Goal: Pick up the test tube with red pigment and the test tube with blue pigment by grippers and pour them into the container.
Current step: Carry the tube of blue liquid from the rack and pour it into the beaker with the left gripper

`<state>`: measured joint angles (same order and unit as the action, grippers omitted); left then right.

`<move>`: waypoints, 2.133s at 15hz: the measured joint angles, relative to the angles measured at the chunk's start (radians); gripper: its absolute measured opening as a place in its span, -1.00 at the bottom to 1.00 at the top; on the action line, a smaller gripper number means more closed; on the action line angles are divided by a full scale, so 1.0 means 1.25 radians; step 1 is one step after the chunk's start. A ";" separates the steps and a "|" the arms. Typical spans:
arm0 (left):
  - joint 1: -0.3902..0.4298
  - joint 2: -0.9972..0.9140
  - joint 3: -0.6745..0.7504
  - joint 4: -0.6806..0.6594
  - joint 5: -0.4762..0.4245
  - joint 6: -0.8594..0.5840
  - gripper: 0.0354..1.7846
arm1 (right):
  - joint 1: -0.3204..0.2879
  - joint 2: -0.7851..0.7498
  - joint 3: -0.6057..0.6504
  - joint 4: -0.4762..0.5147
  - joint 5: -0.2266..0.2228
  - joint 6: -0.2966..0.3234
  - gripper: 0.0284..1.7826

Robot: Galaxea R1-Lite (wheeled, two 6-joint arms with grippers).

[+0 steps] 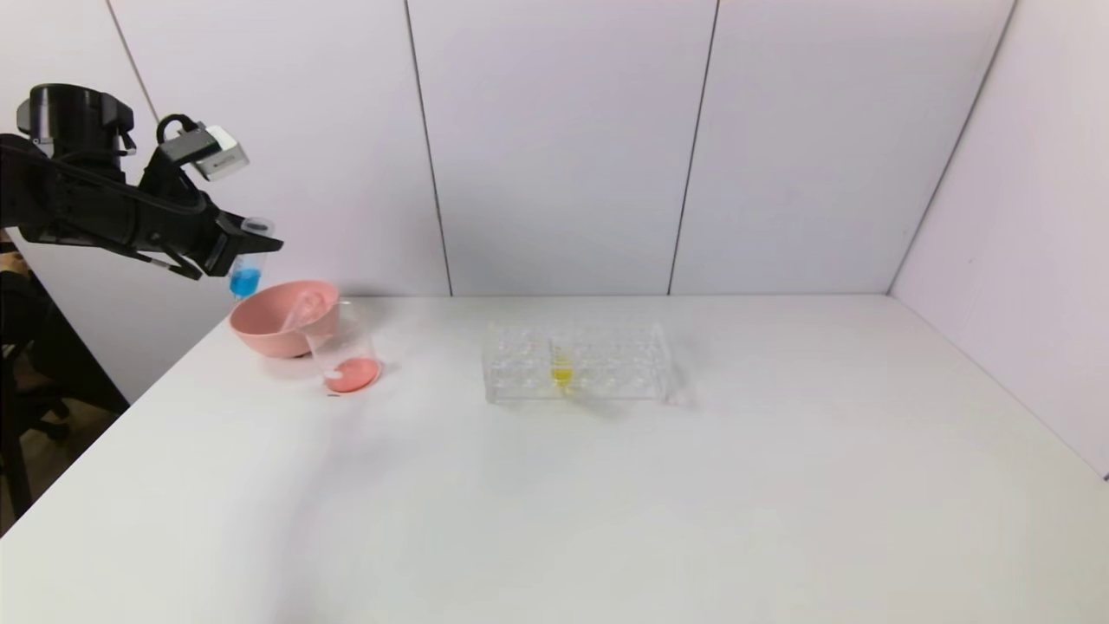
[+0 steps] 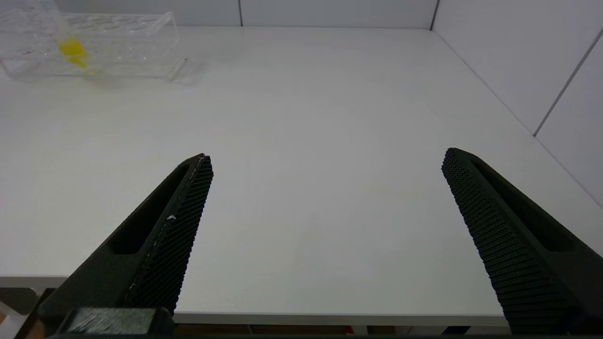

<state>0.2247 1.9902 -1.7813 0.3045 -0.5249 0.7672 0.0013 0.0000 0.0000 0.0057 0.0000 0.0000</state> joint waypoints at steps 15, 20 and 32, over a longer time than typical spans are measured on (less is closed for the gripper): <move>-0.001 0.019 -0.063 0.107 -0.001 0.293 -0.52 | 0.000 0.000 0.000 0.000 0.000 0.000 0.99; 0.000 0.021 -0.067 0.107 -0.066 0.340 -0.52 | 0.000 0.000 0.000 0.000 0.000 0.000 0.99; 0.000 0.031 -0.091 0.161 -0.077 0.546 -0.52 | 0.000 0.000 0.000 0.000 0.000 0.000 0.99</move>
<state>0.2251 2.0291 -1.8953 0.5051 -0.6211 1.4498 0.0013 0.0000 0.0000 0.0057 0.0000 0.0000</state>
